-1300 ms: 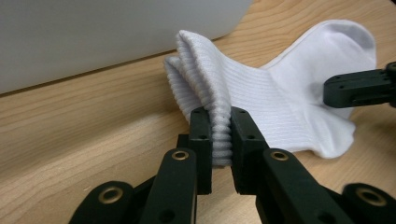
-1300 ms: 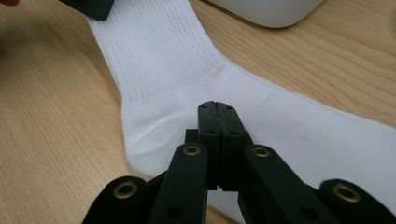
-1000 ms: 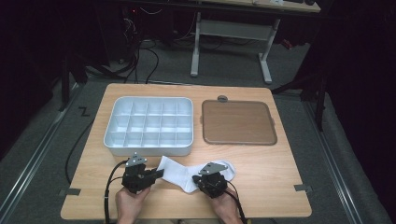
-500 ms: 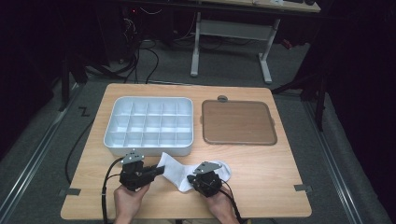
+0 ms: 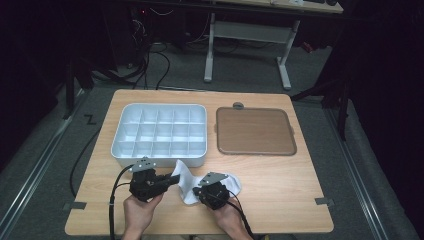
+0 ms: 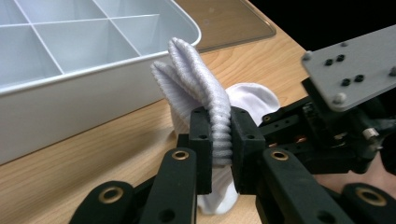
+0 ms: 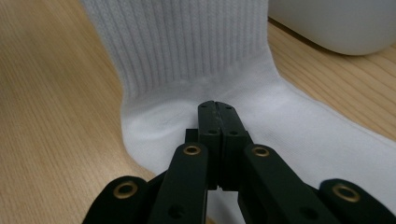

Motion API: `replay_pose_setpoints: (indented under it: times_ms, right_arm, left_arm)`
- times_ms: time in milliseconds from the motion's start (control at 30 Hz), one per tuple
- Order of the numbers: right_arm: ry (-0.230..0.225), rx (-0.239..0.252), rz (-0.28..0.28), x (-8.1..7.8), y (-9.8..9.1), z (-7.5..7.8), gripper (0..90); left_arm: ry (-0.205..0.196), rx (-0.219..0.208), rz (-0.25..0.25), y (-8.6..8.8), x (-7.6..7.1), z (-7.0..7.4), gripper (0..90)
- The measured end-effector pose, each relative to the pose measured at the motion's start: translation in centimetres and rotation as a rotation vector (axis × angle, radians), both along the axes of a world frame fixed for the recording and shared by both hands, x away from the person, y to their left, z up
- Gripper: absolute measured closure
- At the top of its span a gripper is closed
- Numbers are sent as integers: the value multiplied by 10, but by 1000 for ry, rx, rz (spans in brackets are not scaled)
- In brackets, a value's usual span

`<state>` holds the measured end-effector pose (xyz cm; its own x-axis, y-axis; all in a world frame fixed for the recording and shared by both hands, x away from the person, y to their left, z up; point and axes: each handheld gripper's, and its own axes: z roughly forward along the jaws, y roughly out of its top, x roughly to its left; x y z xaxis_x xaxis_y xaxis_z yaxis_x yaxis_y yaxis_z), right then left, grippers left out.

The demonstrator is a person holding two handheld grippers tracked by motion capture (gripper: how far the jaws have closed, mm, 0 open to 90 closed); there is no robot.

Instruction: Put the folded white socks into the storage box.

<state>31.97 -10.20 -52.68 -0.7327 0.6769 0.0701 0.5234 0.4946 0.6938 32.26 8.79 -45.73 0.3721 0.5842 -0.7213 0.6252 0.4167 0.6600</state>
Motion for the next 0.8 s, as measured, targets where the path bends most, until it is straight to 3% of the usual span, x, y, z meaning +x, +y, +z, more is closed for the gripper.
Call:
replay_pose_setpoints:
  times_ms: [300,467,633,800]
  right_arm:
    - [-6,2,51,0,21,-1,900]
    - [3,-2,61,1,24,0,900]
    - [-19,17,47,-3,16,8,895]
    - [-52,9,1,-7,-7,16,883]
  left_arm:
    - [-4,-16,-14,-2,0,2,811]
    - [1,18,-24,-5,0,-1,811]
    - [7,30,-17,-3,1,-3,811]
    - [8,42,-18,-6,0,-3,811]
